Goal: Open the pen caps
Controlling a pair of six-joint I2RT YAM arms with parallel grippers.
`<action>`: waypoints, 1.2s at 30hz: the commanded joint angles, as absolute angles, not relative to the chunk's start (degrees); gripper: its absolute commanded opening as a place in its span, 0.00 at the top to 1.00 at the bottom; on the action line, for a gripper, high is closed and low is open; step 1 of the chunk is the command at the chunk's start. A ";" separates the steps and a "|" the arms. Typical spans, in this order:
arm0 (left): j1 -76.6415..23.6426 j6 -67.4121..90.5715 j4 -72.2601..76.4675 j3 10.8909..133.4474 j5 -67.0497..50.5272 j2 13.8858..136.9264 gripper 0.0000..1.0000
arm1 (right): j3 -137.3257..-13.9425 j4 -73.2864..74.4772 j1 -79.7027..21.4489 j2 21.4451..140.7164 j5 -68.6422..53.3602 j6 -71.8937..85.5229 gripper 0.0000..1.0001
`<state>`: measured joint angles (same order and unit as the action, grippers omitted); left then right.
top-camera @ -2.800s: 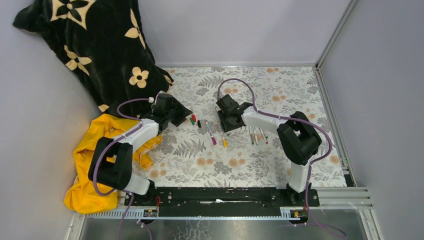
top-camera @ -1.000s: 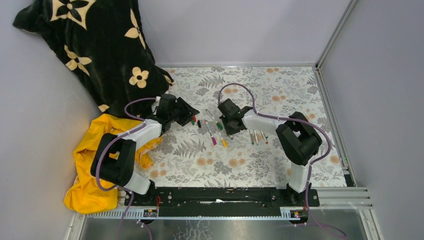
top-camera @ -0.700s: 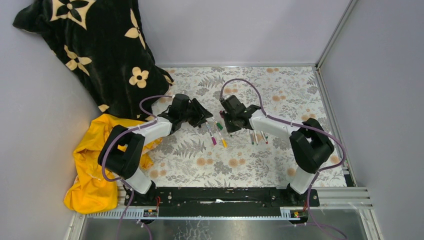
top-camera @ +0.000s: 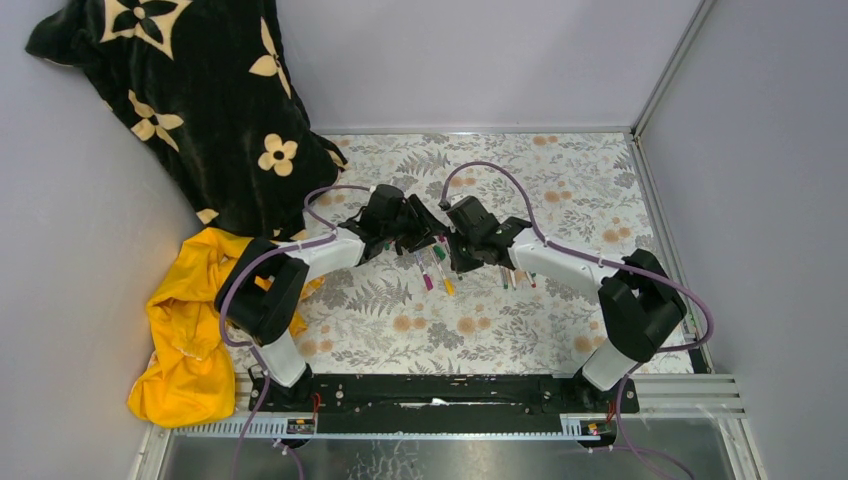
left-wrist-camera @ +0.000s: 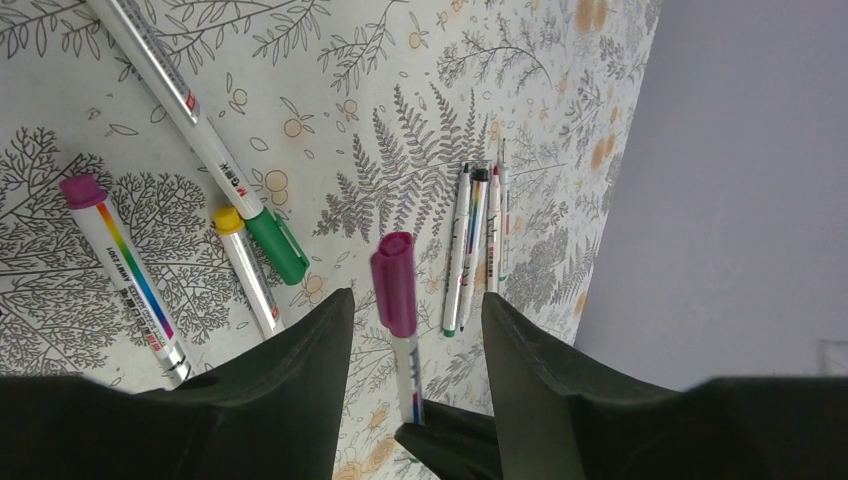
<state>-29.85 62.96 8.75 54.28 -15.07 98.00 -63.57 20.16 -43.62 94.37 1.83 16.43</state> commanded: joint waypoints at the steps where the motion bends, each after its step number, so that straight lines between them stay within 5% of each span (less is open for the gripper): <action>1: -30.28 63.59 11.37 55.33 -13.51 98.81 0.43 | -63.38 18.72 -44.44 90.71 0.87 17.22 1.00; 18: -30.91 65.03 12.66 55.08 -12.97 99.27 0.46 | -62.18 18.46 -45.51 88.34 0.70 18.04 1.00; 36: -31.02 65.22 14.43 54.82 -14.15 99.67 0.90 | -62.44 18.72 -45.61 87.76 1.90 18.01 1.00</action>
<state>-30.59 64.95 10.57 54.28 -13.93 99.07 -61.84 19.97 -44.99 90.45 2.02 17.85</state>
